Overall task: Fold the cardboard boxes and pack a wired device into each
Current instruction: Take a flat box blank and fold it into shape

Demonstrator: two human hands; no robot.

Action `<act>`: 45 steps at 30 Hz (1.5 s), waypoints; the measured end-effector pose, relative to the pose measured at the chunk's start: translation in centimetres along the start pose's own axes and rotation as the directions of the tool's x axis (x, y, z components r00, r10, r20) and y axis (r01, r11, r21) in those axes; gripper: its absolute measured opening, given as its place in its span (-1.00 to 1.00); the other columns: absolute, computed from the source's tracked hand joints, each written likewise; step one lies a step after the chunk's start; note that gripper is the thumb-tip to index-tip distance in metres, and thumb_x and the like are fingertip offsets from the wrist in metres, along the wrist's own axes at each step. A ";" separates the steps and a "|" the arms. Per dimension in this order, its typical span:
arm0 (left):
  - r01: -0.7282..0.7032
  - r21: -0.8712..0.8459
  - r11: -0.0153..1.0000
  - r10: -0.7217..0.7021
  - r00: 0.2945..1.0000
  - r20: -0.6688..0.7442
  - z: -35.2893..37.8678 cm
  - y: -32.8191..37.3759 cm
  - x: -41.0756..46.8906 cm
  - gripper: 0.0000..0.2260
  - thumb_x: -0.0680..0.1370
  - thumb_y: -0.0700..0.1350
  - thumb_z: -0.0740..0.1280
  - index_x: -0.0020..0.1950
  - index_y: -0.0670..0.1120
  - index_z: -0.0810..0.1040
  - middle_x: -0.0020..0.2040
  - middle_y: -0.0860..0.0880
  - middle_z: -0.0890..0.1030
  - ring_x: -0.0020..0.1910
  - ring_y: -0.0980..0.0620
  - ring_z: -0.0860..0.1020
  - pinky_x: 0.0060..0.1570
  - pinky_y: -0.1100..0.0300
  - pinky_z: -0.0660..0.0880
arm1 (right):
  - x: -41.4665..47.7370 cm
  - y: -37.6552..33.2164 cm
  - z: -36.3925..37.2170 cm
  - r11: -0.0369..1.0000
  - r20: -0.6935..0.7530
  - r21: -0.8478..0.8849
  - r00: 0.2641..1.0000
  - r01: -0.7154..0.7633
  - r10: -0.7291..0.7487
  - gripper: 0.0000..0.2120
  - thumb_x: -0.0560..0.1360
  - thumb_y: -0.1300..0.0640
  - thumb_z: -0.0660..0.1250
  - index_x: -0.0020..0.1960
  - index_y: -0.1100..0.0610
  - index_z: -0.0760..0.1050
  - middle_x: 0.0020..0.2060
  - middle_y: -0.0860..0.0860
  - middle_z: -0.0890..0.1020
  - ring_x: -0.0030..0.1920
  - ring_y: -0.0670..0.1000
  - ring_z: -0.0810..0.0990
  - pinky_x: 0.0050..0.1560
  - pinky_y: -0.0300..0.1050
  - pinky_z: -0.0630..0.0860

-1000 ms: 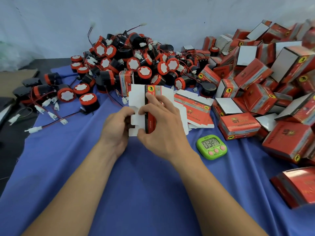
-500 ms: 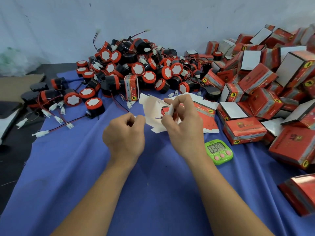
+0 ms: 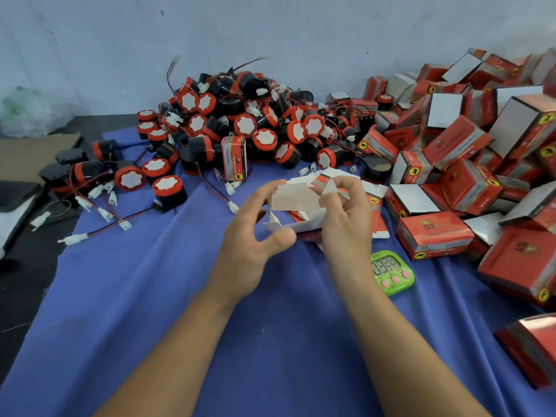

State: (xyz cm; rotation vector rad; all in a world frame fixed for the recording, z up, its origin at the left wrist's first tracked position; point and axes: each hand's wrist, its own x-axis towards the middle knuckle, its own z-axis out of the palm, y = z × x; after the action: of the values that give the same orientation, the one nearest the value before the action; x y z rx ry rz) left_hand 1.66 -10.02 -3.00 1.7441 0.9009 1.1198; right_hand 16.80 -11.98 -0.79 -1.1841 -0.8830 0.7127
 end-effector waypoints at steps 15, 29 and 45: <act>0.013 0.147 0.989 0.031 0.954 -0.297 1.3 0.5 0.0 -0.54 0.57 0.19 0.30 0.47 0.17 0.44 0.31 0.30 0.50 0.29 0.44 0.43 0.15 0.49 0.40 | -0.5 1.5 1.4 0.998 0.022 0.012 0.998 -0.055 0.055 -0.76 0.49 0.08 0.12 -0.06 0.05 0.57 -0.17 -0.01 0.65 -0.13 0.04 0.56 -0.06 0.16 0.51; 0.239 0.073 0.968 -0.195 0.904 -0.380 0.0 -1.4 1.0 -0.58 0.57 -0.05 0.46 0.38 0.21 0.45 0.25 0.11 0.63 0.14 0.18 0.61 0.15 0.16 0.56 | 0.1 1.4 0.7 0.942 0.321 0.091 0.905 -0.324 0.280 -0.85 0.58 0.21 0.31 -0.05 0.08 0.65 -0.10 0.10 0.68 -0.06 0.06 0.64 -0.02 0.02 0.57; 0.203 0.191 0.960 -0.150 0.953 -0.263 1.2 -0.1 0.3 -0.52 0.46 0.09 0.44 0.31 0.42 0.40 0.09 0.44 0.57 0.02 0.46 0.52 -0.13 0.59 0.38 | -0.5 1.6 0.7 0.921 0.173 -0.385 0.985 0.058 0.010 -0.89 0.56 0.16 0.30 -0.13 0.00 0.47 -0.30 -0.23 0.61 -0.30 -0.17 0.52 -0.33 -0.31 0.42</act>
State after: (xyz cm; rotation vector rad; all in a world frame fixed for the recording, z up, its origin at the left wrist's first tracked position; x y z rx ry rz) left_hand 2.88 -10.07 -3.30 1.6766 1.3502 1.1703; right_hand 15.96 -11.68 -2.34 -1.4755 -1.2230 0.6424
